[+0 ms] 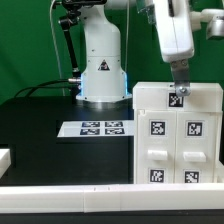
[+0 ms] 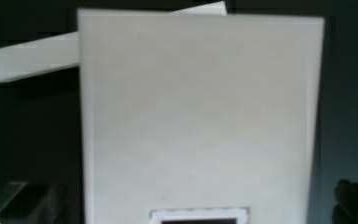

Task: Assemble cabinet

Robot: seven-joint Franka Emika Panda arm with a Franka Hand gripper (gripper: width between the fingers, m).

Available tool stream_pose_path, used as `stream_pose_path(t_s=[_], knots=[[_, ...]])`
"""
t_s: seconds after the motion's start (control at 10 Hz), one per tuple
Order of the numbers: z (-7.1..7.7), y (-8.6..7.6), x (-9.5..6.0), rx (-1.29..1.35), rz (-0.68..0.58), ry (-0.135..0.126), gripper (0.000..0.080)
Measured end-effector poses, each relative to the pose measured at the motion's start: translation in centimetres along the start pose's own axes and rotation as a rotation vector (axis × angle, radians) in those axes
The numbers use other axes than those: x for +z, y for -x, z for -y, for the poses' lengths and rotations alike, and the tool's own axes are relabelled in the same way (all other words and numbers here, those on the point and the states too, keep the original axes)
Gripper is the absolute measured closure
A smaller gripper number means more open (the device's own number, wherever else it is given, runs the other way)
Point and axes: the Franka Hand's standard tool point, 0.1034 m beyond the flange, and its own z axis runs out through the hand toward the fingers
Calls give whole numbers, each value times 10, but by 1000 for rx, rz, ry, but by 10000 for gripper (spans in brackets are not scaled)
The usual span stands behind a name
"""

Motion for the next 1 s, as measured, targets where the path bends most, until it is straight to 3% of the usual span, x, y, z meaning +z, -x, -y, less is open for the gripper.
stream_pose_path(t_s=[0.4,1.0], knots=[[8,22,-29,-15,40,-40,3],[7,23,-26,-21,37,-37,3]])
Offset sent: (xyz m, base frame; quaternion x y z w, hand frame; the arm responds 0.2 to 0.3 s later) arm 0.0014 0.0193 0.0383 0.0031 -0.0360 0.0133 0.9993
